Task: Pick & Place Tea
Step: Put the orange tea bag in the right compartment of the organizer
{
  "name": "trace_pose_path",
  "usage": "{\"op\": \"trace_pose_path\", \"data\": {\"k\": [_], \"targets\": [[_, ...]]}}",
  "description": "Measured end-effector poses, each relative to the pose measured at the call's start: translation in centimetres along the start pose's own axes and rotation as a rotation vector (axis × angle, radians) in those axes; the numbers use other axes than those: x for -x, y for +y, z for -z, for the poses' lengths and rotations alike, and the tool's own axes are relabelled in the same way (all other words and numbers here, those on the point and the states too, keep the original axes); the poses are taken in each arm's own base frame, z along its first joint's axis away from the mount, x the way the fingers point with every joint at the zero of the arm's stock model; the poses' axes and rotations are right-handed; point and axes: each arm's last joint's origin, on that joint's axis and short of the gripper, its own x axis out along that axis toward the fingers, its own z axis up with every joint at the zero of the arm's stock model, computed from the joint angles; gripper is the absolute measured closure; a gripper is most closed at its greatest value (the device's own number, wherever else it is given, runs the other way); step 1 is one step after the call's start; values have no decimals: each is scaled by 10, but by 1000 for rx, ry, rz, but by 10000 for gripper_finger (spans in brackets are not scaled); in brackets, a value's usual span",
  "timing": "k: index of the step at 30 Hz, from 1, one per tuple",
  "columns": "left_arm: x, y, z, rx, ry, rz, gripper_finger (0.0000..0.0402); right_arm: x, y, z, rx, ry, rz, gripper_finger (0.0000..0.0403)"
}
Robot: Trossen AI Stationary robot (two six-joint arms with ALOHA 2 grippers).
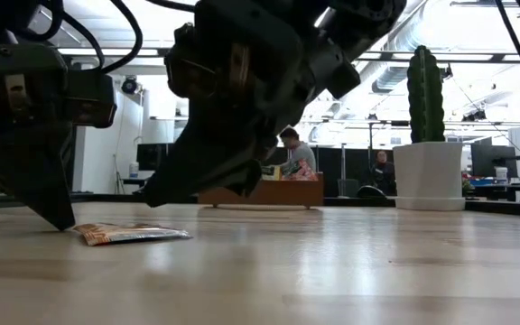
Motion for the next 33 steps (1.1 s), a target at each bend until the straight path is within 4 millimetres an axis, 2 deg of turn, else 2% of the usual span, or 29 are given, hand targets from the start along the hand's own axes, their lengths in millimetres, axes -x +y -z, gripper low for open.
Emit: {"op": "trace_pose_path", "data": {"k": [7, 15, 21, 25, 33], "targets": [[0, 0, 0, 0, 0, 0, 401, -4, -4, 3, 49, -1, 63, 403], [0, -1, 0, 1, -4, 6, 401, -16, -15, 13, -14, 24, 59, 403], [0, -2, -1, -2, -6, 16, 397, -17, -16, 15, -18, 30, 60, 403], [0, -1, 0, -3, 0, 17, 359, -17, -16, 16, -19, 36, 58, 403], [1, -4, 0, -38, 56, 69, 231, -17, -15, 17, -19, 42, 55, 403]]}}
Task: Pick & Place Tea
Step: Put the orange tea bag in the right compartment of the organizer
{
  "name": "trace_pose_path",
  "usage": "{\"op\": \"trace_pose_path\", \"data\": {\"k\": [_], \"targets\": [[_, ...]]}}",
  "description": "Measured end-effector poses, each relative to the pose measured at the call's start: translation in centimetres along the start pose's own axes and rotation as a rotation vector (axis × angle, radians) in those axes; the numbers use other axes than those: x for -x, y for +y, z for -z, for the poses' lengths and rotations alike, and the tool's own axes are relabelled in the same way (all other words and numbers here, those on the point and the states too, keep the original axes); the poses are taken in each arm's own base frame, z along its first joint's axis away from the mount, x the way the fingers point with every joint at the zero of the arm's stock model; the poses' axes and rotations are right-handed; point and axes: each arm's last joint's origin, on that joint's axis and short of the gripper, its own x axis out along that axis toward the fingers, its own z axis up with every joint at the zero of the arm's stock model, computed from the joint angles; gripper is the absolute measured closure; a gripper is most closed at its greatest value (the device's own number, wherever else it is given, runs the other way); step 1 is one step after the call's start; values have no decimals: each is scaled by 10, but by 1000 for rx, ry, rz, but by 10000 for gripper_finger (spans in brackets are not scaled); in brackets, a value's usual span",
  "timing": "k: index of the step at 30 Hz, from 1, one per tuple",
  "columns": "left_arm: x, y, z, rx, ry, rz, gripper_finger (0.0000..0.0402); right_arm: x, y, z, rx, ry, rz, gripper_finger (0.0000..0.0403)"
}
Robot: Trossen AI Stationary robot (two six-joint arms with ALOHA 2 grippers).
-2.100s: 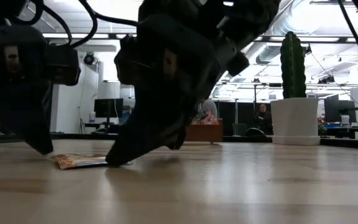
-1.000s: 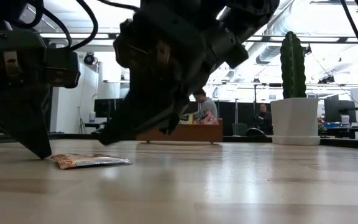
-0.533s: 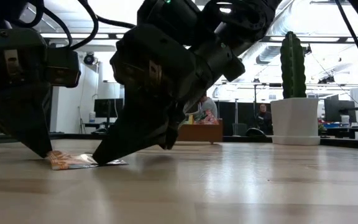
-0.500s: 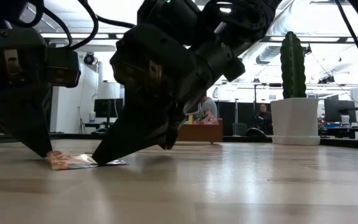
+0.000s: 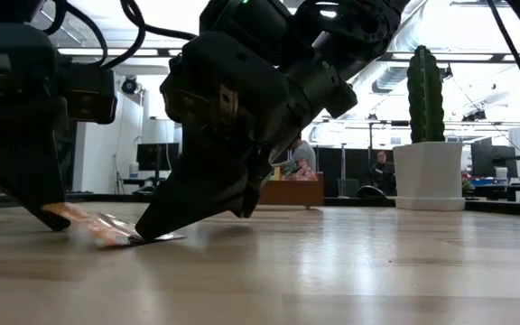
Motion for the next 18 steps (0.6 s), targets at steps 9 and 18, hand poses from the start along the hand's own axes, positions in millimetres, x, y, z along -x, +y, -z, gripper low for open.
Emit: {"op": "trace_pose_path", "data": {"k": [9, 18], "targets": [[-12, -8, -21, -61, 10, 221, 206, -1, 0, 1, 3, 4, 6, 403], [-34, -9, -19, -11, 82, 335, 206, -1, -1, 2, 4, 9, 27, 403]]}}
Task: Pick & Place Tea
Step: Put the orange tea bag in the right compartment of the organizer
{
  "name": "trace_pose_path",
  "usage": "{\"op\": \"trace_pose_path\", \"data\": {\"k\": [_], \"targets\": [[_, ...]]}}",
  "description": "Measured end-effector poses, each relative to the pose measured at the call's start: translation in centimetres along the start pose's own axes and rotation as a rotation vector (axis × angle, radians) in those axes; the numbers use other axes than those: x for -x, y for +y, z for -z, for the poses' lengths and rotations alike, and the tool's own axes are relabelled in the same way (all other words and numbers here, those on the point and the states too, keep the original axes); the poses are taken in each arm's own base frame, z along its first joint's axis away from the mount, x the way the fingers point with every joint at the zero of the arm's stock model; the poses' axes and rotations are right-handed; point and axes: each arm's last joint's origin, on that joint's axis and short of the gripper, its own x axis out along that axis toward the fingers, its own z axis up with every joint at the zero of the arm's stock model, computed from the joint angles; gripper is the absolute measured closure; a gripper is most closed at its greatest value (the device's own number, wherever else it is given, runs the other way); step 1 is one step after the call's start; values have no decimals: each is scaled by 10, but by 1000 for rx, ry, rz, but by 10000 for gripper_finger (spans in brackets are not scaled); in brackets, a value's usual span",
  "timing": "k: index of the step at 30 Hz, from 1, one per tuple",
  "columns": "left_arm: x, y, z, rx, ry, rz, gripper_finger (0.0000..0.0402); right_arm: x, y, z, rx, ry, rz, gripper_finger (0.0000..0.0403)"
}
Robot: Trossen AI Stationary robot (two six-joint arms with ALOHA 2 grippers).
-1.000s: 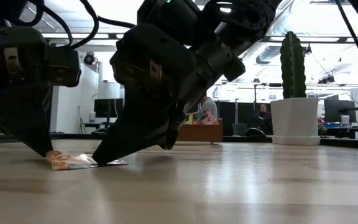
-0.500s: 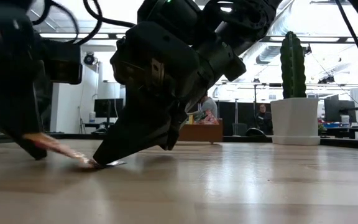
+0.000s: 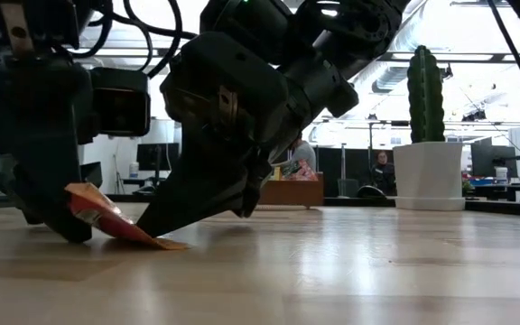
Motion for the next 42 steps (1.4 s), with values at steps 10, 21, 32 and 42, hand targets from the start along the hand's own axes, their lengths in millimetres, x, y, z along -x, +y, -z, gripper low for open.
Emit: {"op": "trace_pose_path", "data": {"k": [10, 21, 32, 42], "targets": [[0, -7, 0, -85, 86, 134, 206, 0, -1, 2, -4, 17, 21, 403], [1, -3, -8, -63, 15, 97, 206, 0, -1, 1, -7, 11, 18, 403], [1, -7, -10, -26, -9, 137, 206, 0, -1, 1, -3, 10, 20, 403], [4, -4, -21, 148, -17, 176, 206, 0, -2, 2, -8, 3, 46, 403]]}}
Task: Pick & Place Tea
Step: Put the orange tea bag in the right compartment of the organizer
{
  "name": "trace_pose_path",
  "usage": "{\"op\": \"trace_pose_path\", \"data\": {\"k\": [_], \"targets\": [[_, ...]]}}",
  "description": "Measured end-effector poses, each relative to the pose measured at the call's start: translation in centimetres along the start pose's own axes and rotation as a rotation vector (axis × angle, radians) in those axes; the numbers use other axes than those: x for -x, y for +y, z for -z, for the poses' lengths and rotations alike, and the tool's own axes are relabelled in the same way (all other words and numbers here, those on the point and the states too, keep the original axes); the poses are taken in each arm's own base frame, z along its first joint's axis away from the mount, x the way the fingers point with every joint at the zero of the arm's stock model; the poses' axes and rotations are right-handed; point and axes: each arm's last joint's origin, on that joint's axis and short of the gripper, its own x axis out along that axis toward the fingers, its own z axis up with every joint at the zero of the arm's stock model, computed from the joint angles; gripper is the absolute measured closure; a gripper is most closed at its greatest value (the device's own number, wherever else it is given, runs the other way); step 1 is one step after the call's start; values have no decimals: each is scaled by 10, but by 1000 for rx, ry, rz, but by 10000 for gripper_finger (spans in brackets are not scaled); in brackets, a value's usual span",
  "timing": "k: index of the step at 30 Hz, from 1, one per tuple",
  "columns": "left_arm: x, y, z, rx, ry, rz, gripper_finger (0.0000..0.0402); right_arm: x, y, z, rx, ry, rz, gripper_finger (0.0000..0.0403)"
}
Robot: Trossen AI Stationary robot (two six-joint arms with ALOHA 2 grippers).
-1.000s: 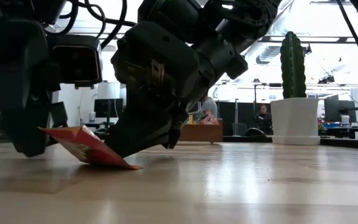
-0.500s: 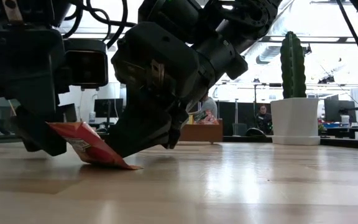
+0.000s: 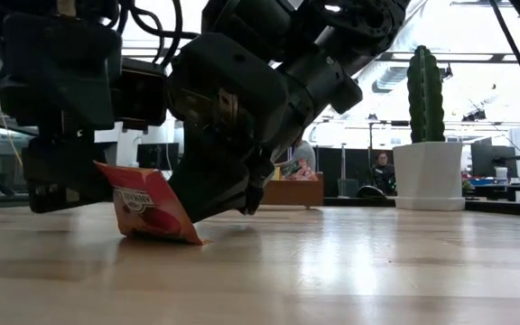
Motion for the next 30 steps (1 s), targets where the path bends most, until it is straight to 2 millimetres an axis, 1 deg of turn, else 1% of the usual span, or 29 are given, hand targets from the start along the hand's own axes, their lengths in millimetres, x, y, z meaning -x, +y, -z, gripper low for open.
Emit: {"op": "trace_pose_path", "data": {"k": [6, 12, 22, 25, 30], "targets": [[0, 4, 0, 109, -31, -54, 206, 0, 2, 1, 5, -5, 18, 403], [1, 11, 2, 249, -47, -130, 206, -2, 11, 3, 27, -20, 44, 403], [1, 13, 3, 264, -39, -149, 207, -2, 14, 4, 32, -23, 56, 403], [1, 14, 3, 281, -36, -165, 216, -2, 13, 3, 28, -29, 54, 403], [1, 15, 4, 287, -44, -178, 255, -2, 11, 2, 21, -33, 51, 403]]}}
